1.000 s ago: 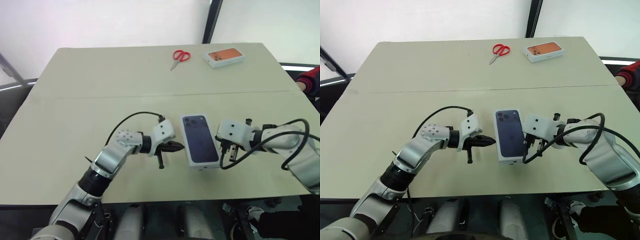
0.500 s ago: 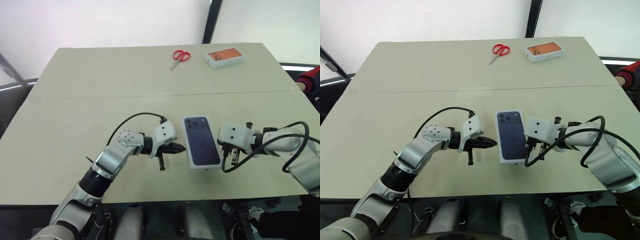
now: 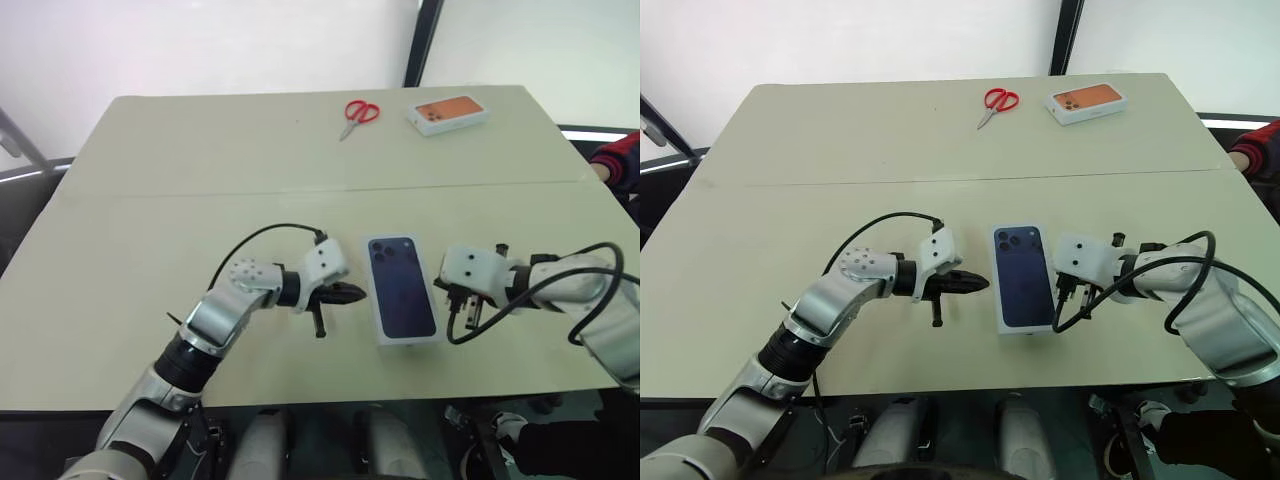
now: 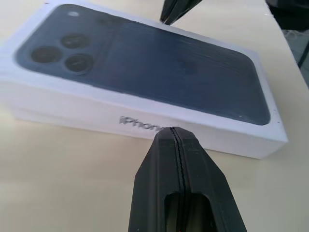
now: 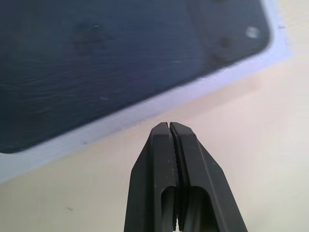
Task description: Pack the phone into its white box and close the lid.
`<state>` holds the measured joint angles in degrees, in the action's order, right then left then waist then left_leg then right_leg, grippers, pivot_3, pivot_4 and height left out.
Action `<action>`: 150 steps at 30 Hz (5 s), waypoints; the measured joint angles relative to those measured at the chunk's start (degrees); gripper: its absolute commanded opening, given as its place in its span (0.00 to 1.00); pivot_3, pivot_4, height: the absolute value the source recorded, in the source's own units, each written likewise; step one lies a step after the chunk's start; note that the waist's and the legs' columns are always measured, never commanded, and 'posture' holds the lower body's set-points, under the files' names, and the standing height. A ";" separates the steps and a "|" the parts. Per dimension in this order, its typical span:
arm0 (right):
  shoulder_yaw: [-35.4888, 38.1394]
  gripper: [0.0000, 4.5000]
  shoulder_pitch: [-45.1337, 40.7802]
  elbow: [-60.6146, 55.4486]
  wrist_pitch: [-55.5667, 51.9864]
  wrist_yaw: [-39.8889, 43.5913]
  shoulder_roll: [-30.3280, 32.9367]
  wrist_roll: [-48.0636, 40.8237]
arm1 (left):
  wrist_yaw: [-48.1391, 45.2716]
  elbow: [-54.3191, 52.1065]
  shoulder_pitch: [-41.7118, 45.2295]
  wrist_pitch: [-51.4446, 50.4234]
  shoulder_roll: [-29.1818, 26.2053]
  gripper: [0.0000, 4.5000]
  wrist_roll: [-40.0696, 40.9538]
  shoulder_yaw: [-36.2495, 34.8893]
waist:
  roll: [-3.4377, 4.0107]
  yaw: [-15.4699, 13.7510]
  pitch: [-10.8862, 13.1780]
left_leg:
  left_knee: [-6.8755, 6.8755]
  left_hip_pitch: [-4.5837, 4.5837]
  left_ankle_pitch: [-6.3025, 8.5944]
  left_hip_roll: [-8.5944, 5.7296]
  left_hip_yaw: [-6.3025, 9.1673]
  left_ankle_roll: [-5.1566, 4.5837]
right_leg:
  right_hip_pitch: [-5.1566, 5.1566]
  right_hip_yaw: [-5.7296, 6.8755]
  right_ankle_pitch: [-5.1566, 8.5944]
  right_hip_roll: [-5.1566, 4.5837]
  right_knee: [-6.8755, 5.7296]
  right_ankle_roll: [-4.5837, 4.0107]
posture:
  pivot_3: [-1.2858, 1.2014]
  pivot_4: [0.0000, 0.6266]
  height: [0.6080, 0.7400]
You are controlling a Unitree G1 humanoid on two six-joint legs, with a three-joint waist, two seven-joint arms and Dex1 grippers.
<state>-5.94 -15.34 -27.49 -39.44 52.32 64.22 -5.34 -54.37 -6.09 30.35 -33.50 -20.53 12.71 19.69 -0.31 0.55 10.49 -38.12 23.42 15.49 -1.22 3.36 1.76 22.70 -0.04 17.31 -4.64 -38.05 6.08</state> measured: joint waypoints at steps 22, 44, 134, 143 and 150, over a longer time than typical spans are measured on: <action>4.16 0.01 9.79 -11.97 -8.65 -1.53 -3.79 -10.19 | 10.65 31.69 20.12 5.72 14.92 0.00 -5.74 -2.31 | -0.08 -1.22 -0.07 | -0.10 -0.16 0.00 -0.19 0.05 0.00 | -0.26 0.06 0.01 0.01 -0.01 0.03 | 0.52 0.24 1.00; -0.09 0.01 4.87 -7.04 -7.70 -7.50 -7.65 -6.26 | 14.11 34.95 19.84 9.18 15.91 0.00 -9.01 -1.81 | -0.56 -1.15 -0.76 | 0.11 -0.97 0.06 -0.08 0.07 -0.05 | -1.05 0.04 0.09 0.02 0.15 0.14 | 0.52 0.24 1.00; 3.86 0.01 4.52 -0.30 -4.59 -2.25 -6.25 -3.76 | 0.65 8.59 1.35 4.00 7.06 0.00 -2.96 1.16 | -0.43 -1.20 -0.65 | 0.00 -0.12 -0.01 -0.11 0.07 0.06 | -0.21 0.01 0.09 -0.08 0.03 0.13 | 0.52 0.24 1.00; 3.86 0.01 3.50 -0.44 -4.58 -2.33 -6.28 -3.87 | 1.54 10.11 1.35 4.30 7.23 0.00 -2.98 1.17 | -0.43 -1.19 -0.65 | 0.00 -0.12 -0.01 -0.10 0.07 0.06 | -0.20 0.01 0.09 -0.07 0.03 0.13 | 0.52 0.24 1.00; 3.84 0.01 3.58 -0.44 -4.22 -1.92 -6.23 -3.78 | 1.95 10.14 1.35 4.30 7.13 0.00 -2.92 1.17 | -0.43 -1.18 -0.65 | 0.00 -0.13 -0.01 -0.10 0.07 0.06 | -0.20 0.01 0.09 -0.07 0.02 0.13 | 0.52 0.24 1.00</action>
<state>-2.10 -11.77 -27.93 -43.66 50.40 57.98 -9.12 -52.42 4.05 31.70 -29.20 -13.40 9.79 20.86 -0.74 -0.63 9.84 -38.12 23.29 15.48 -1.32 3.43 1.82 22.50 -0.03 17.39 -4.71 -38.03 6.21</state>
